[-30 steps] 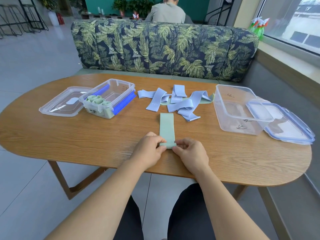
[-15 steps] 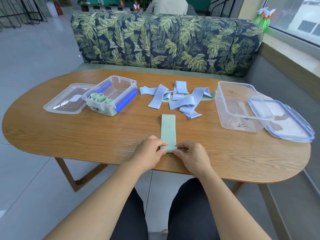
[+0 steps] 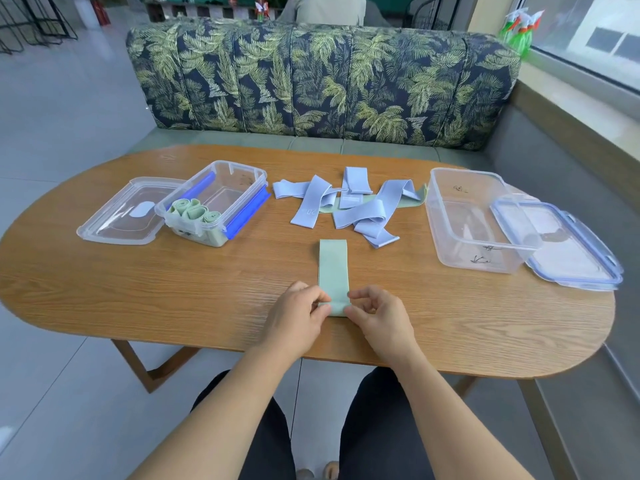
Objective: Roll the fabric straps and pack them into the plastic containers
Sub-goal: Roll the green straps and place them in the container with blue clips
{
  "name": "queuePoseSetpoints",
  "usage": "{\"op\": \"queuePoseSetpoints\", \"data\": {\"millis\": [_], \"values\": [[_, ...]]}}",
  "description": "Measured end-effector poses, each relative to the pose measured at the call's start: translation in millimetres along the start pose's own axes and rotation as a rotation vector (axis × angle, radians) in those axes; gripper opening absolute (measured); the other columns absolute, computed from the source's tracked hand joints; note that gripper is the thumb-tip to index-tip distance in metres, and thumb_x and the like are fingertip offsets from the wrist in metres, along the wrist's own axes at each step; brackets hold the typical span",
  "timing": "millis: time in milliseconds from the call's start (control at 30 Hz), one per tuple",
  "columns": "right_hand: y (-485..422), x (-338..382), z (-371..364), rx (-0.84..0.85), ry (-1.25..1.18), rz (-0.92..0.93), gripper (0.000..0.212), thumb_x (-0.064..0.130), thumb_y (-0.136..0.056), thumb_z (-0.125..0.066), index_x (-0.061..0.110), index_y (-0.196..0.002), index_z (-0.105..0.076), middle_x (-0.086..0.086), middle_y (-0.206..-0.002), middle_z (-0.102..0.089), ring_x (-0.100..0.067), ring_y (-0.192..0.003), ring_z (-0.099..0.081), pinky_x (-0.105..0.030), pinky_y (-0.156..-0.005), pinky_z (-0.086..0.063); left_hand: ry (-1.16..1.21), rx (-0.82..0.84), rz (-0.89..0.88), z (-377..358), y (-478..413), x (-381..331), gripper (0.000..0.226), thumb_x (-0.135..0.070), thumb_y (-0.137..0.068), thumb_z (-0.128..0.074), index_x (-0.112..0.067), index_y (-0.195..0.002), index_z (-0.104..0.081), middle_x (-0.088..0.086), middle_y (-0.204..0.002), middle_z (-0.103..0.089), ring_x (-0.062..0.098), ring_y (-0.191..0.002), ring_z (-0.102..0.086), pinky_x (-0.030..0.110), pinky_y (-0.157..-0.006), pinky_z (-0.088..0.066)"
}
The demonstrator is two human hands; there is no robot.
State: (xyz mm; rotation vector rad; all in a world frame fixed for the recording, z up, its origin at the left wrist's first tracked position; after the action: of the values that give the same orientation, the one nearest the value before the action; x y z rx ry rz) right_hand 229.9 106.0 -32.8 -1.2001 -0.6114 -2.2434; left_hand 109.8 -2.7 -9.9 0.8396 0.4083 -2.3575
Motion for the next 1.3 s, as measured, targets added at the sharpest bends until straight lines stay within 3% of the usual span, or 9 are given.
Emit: {"op": "queuePoseSetpoints", "data": {"millis": [200,267,367,500,667,800,933,1100,1300], "values": [[-1,3,-1,-0.004,0.031,0.025,0.013,0.027,-0.086,-0.069,0.036,-0.095,-0.067,0.015,-0.089,-0.062,-0.004,-0.087,-0.058,-0.033,-0.082,-0.050,-0.015,0.013,0.048,-2,-9,5,0.015,-0.029,-0.091,-0.060,-0.019,-0.094,-0.071,-0.003,-0.098,-0.057,0.015,-0.086,-0.056,0.032,-0.080,-0.048],[-5,3,-1,0.003,0.029,0.010,0.013,0.028,-0.087,-0.068,0.036,-0.096,-0.069,0.014,-0.092,-0.064,-0.006,-0.090,-0.060,-0.034,-0.084,-0.051,-0.013,0.011,0.059,-2,-9,6,0.017,-0.030,-0.091,-0.060,-0.020,-0.101,-0.070,-0.004,-0.101,-0.055,0.015,-0.087,-0.056,0.031,-0.082,-0.048],[-11,3,-2,0.031,0.033,-0.009,0.013,0.030,-0.087,-0.068,0.032,-0.099,-0.072,0.014,-0.087,-0.065,-0.006,-0.082,-0.060,-0.033,-0.081,-0.050,0.068,-0.001,0.072,-2,-6,9,0.033,-0.026,-0.088,-0.065,-0.024,-0.120,-0.060,-0.007,-0.110,-0.051,0.008,-0.090,-0.056,0.027,-0.088,-0.046],[-22,-1,-3,0.062,0.014,-0.050,0.012,0.034,-0.087,-0.068,0.031,-0.097,-0.074,0.015,-0.073,-0.061,-0.005,-0.069,-0.054,-0.033,-0.073,-0.048,0.066,0.004,0.054,-5,-5,8,0.028,-0.017,-0.087,-0.067,-0.025,-0.114,-0.063,-0.010,-0.106,-0.049,0.007,-0.088,-0.055,0.028,-0.088,-0.048],[-20,2,-1,0.000,0.078,-0.013,0.016,0.038,-0.089,-0.063,0.031,-0.101,-0.071,0.015,-0.076,-0.064,-0.006,-0.078,-0.058,-0.031,-0.073,-0.047,0.066,0.006,0.082,-4,-15,11,0.024,-0.019,-0.089,-0.065,-0.022,-0.113,-0.068,-0.007,-0.107,-0.055,0.009,-0.085,-0.056,0.028,-0.086,-0.048],[-17,4,0,-0.003,0.040,0.025,0.014,0.031,-0.089,-0.064,0.029,-0.102,-0.066,0.013,-0.074,-0.065,-0.002,-0.074,-0.057,-0.028,-0.068,-0.044,0.055,0.044,0.097,-2,-22,12,0.025,-0.022,-0.091,-0.064,-0.022,-0.115,-0.068,-0.004,-0.109,-0.057,0.010,-0.088,-0.056,0.025,-0.086,-0.046],[-27,-3,-2,0.024,0.019,-0.028,0.012,0.035,-0.088,-0.063,0.030,-0.099,-0.069,0.015,-0.068,-0.064,-0.003,-0.065,-0.054,-0.037,-0.072,-0.049,0.084,0.077,0.110,-3,-26,15,0.027,-0.026,-0.092,-0.062,-0.022,-0.118,-0.067,-0.005,-0.112,-0.058,0.008,-0.088,-0.055,0.021,-0.082,-0.042],[-37,-3,-5,0.045,0.008,-0.080,0.010,0.035,-0.088,-0.062,0.028,-0.088,-0.069,0.009,-0.069,-0.065,-0.008,-0.059,-0.052,-0.040,-0.071,-0.052,0.168,0.088,0.135,-7,-24,21,0.040,-0.022,-0.087,-0.067,-0.031,-0.124,-0.058,-0.010,-0.116,-0.052,0.007,-0.079,-0.059,0.032,-0.088,-0.051],[-40,2,-3,0.062,-0.025,-0.096,0.011,0.032,-0.087,-0.061,0.024,-0.082,-0.067,0.007,-0.065,-0.064,-0.011,-0.049,-0.051,-0.036,-0.064,-0.048,0.132,0.060,0.157,-7,-26,20,0.020,-0.027,-0.089,-0.063,-0.037,-0.106,-0.061,-0.014,-0.107,-0.051,0.009,-0.084,-0.057,0.037,-0.088,-0.051]]}}
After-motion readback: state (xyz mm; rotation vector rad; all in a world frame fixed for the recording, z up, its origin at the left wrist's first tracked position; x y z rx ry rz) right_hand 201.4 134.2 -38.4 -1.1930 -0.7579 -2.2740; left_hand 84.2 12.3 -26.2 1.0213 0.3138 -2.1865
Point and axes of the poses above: each hand's wrist, its own y-axis away from the middle knuckle, its own z-axis out of the back of the hand, x = y × z, the point moved 8 cm from there along -y, towards the middle knuckle
